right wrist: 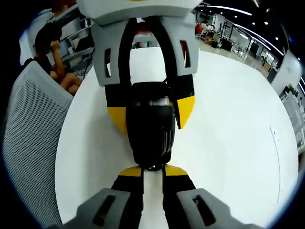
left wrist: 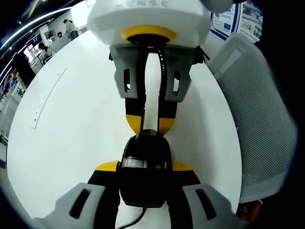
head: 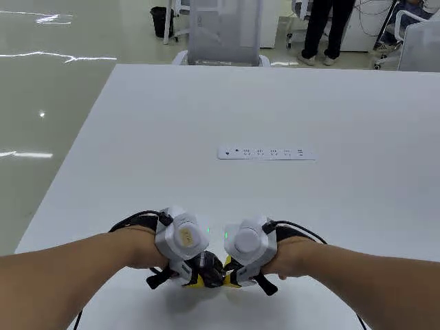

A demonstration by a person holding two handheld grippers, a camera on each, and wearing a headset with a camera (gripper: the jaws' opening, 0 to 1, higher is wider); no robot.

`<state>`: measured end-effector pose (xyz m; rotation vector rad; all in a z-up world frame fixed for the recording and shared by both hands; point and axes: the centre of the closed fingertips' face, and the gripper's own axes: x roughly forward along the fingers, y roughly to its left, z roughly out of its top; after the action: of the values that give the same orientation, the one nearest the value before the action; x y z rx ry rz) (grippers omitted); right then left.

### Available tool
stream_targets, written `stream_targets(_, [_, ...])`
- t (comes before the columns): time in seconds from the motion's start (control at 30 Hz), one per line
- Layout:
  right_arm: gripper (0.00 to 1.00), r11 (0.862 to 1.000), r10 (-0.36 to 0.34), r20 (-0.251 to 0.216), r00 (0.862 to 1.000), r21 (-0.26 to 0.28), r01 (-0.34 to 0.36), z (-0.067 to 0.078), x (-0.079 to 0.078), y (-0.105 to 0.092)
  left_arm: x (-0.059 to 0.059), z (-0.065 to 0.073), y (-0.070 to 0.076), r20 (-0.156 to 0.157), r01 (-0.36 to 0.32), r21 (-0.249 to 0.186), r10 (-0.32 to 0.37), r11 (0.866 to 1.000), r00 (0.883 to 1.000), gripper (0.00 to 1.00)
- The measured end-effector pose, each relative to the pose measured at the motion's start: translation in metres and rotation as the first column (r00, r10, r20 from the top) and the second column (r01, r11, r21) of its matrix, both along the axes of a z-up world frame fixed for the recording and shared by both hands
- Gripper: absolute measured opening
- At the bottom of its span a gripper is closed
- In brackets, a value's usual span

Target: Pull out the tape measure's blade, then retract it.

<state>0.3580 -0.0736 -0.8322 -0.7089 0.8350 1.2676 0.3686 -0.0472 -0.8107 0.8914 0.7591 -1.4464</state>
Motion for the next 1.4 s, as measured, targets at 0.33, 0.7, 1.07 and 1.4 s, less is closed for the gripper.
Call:
stream_targets(0.33, [0.12,1.0,0.002,-0.005,1.0,-0.03,-0.003,0.0,0.0022,0.0022,0.0003,-0.0005,0.0003,-0.002,0.002,0.011,-0.002,1.0,1.0,0.33])
stream_targets(0.7, [0.11,0.999,0.027,-0.006,1.0,-0.028,-0.027,0.0006,0.0011,0.0002,0.0002,-0.0007,0.0001,-0.003,-0.001,0.011,0.001,1.0,1.0,0.33])
stream_targets(1.07, [0.11,0.999,0.029,-0.004,1.0,-0.028,-0.029,0.0013,0.0005,0.0002,0.0005,-0.0008,0.0001,0.006,0.002,0.01,-0.002,1.0,1.0,0.33])
stream_targets(1.4, [0.11,0.999,0.033,-0.012,0.999,-0.03,-0.033,0.0009,0.001,-0.0035,0.0014,-0.001,0.0003,0.006,0.0,0.012,0.0,1.0,1.0,0.33])
